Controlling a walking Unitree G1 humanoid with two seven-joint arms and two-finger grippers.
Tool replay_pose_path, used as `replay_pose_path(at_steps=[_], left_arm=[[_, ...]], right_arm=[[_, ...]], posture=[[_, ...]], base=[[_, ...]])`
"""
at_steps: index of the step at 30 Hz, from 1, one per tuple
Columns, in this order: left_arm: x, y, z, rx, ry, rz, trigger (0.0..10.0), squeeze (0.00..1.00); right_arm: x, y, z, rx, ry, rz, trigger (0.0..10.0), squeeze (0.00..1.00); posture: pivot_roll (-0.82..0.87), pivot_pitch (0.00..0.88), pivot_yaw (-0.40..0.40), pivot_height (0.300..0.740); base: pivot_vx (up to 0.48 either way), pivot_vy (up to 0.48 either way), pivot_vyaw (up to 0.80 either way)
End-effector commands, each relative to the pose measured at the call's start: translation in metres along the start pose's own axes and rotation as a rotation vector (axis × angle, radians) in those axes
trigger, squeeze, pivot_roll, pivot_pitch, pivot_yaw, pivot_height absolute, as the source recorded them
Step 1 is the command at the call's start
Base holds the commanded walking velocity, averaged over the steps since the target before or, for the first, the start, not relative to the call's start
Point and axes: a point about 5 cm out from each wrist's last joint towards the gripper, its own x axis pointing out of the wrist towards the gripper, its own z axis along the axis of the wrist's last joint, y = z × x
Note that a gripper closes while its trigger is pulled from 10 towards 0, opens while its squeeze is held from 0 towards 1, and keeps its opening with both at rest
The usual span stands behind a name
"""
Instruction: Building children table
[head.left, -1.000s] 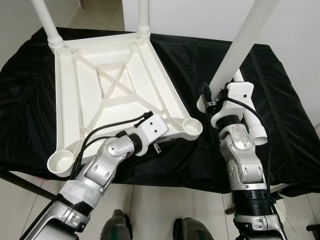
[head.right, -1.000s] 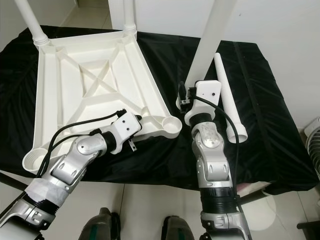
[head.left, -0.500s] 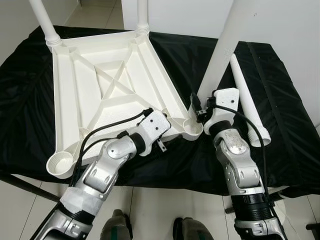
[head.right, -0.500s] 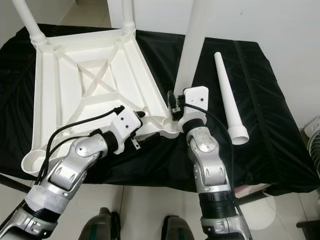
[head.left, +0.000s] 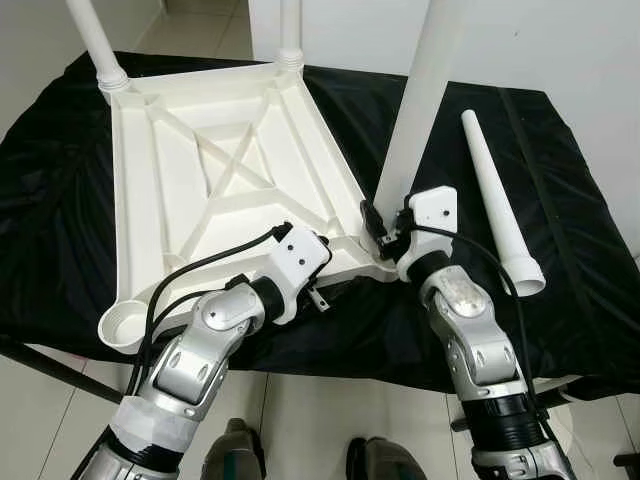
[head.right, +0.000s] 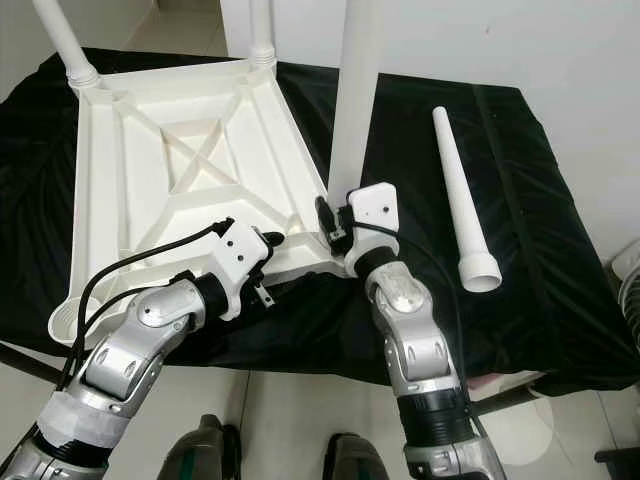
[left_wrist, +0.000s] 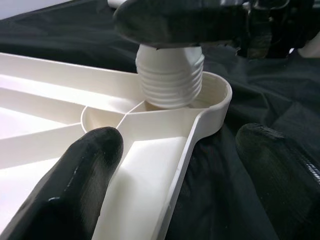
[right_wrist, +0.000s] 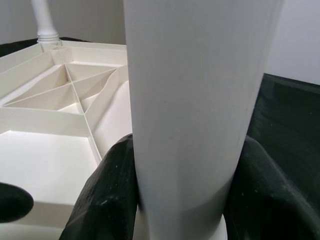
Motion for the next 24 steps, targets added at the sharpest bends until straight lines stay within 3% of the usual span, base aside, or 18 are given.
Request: replay_pose_path(at_steps=[1,24], left_arm=[[-0.003,0.000,-0.001,-0.014,0.010,0.026,10.0,0.00],[-0.010,-0.011,-0.004,-0.028,0.047,0.007,10.0,0.00]], right_arm=[[-0.006,0.002,-0.005,-0.001,0.016,0.023,10.0,0.00],[-0.021,-0.015,-0.016,-0.019,0.067,-0.009,10.0,0.00]], posture=[[0.06,0.045,-0.028,0.740],[0.05,0.055,-0.016,0.740]], base=[[0.000,0.000,0.00],[0.000,0.000,0.00]])
